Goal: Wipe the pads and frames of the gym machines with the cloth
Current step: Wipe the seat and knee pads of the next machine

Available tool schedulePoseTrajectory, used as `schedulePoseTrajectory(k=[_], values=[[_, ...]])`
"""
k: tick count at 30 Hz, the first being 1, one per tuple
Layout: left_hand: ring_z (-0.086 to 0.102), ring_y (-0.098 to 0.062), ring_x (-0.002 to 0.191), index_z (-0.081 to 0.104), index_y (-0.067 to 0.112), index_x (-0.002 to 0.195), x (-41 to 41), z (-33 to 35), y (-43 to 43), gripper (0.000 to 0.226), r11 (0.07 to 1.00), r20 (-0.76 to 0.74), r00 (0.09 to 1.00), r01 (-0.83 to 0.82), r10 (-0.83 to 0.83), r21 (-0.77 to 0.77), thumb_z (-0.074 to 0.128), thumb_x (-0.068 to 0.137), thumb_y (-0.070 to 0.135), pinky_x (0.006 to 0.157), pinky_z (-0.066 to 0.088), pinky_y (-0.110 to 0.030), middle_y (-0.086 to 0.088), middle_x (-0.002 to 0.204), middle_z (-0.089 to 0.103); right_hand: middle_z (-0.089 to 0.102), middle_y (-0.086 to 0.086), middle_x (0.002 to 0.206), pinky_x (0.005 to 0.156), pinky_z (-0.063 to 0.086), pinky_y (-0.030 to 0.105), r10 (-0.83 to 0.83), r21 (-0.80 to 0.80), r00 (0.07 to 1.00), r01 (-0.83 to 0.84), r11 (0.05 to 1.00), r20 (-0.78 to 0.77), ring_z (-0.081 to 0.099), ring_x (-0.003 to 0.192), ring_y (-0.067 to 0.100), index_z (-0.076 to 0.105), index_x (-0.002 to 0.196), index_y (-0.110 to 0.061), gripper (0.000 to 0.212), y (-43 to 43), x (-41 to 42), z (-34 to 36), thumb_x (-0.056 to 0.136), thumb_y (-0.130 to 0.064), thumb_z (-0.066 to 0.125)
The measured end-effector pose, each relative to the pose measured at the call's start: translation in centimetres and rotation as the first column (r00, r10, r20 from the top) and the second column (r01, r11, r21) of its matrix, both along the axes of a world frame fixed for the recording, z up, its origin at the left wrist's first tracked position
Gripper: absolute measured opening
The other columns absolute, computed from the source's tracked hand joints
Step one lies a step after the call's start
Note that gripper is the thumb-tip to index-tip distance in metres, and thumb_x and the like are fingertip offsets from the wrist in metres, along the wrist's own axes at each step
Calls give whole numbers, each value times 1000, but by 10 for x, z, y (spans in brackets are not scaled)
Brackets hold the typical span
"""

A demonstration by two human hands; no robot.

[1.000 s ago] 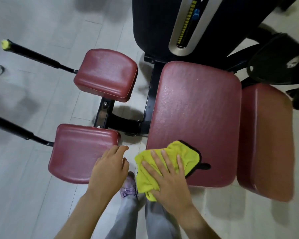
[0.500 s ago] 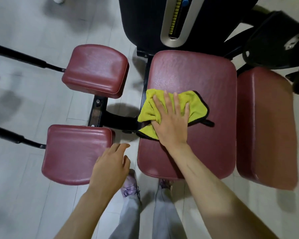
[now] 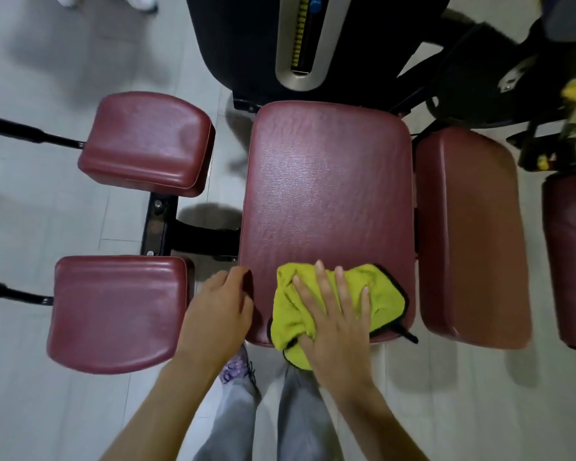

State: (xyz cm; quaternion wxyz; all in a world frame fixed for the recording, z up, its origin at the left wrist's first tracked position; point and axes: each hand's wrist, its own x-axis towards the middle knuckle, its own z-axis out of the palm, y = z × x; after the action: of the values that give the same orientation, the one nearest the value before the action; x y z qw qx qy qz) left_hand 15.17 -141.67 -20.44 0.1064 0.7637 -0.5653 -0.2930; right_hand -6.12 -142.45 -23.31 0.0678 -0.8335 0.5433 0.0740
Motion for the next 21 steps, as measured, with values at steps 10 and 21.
schedulePoseTrajectory(k=[10,21], values=[[61,-35,105,50,14,142,-2,-7,4,50,1000,-18,1000,26,-26,7,60,93,11,84,55,-49,-13,121,60,0,-3,174,123,4,64,-137,-40,986,142,989,97,-3,160,26,12,164,-39,87,-101,41,-5,87,-59,47],[64,-33,88,46,24,131,-8,1,-10,38,998,-36,999,-10,12,67,54,94,17,73,58,-49,-7,111,60,5,0,173,117,21,73,-206,-12,976,207,978,66,5,159,32,19,163,-37,94,23,-66,3,77,-46,56]])
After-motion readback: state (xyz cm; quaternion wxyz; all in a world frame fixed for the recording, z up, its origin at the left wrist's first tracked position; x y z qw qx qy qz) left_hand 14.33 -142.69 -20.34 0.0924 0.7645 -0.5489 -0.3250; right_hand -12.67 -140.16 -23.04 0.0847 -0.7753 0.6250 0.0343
